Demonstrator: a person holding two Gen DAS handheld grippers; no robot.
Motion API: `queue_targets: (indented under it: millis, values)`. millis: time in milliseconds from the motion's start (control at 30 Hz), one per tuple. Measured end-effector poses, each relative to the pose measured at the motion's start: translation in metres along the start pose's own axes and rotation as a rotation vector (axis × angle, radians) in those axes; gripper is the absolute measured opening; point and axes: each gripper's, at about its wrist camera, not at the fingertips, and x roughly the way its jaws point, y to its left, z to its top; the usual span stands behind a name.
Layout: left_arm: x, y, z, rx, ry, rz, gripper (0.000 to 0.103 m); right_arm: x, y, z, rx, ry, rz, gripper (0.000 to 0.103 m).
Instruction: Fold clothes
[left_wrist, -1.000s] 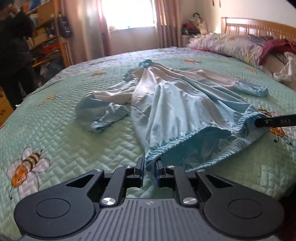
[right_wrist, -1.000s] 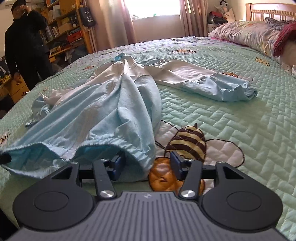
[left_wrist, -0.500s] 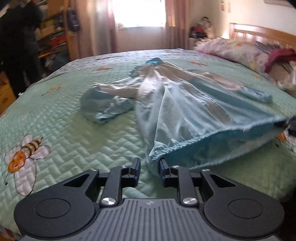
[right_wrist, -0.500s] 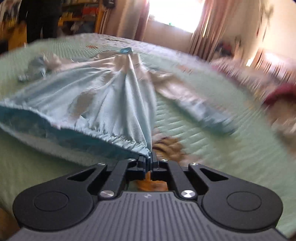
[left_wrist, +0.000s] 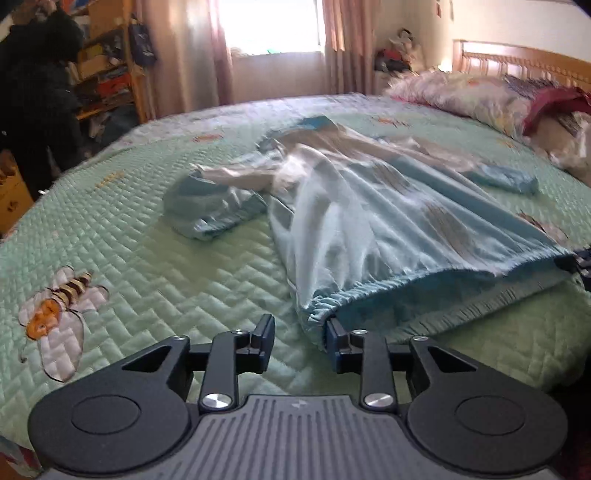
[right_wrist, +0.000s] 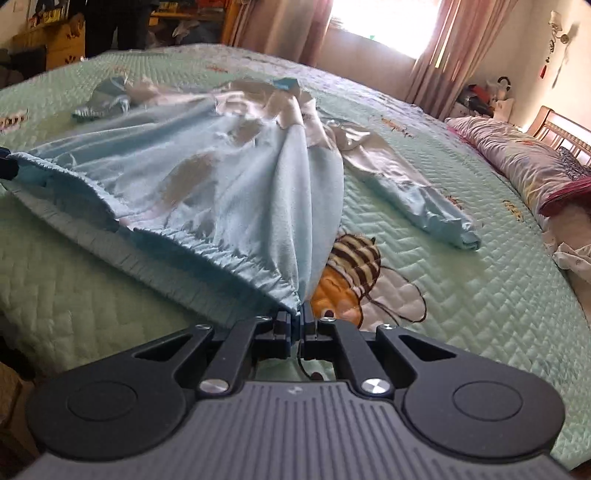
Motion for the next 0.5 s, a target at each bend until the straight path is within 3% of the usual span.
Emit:
queue_targets:
  millis: [167, 233, 367, 500]
  values:
    - [0.0, 0.012, 0.001, -0.066, 0.001, -0.078, 0.041, 0.004, -0.002, -0.002, -0.024, 0.042, 0.011, 0.005]
    - [-0.002, 0.024, 0.003, -0.122, -0.032, -0.091, 0.057, 0.003, -0.005, -0.003, -0.024, 0.046, 0.016, 0.005]
    - [0.0, 0.052, 0.013, -0.235, -0.092, -0.041, 0.071, 0.002, -0.014, -0.007, 0.015, 0.024, 0.052, 0.008]
    - [0.01, 0.083, 0.025, -0.341, -0.104, -0.006, 0.075, -0.001, -0.027, -0.008, 0.098, 0.027, 0.077, 0.03]
